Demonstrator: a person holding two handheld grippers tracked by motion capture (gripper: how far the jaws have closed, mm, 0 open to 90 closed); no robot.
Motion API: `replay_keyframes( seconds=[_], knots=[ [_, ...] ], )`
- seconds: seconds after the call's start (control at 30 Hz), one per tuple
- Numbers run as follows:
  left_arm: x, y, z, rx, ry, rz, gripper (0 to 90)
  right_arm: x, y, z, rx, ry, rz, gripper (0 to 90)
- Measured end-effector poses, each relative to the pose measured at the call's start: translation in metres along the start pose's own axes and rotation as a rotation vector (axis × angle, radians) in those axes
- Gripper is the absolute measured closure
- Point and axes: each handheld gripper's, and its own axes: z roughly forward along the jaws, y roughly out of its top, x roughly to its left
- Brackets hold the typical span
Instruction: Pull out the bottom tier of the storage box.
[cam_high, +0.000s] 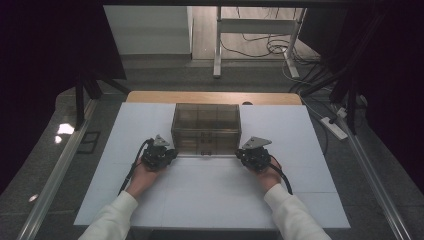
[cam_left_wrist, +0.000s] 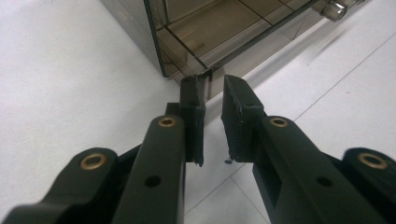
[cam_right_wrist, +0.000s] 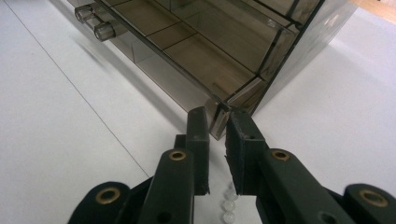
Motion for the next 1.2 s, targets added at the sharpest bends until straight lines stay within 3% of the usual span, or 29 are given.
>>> replay_keyframes(
  seconds=[1.2],
  knots=[
    [-0.0035, -0.0049, -0.0029, 0.009, -0.004, 0.007, 78.7, 0.0049, -0.0031, -0.0043, 0.009, 0.002, -0.008, 79.5]
  ],
)
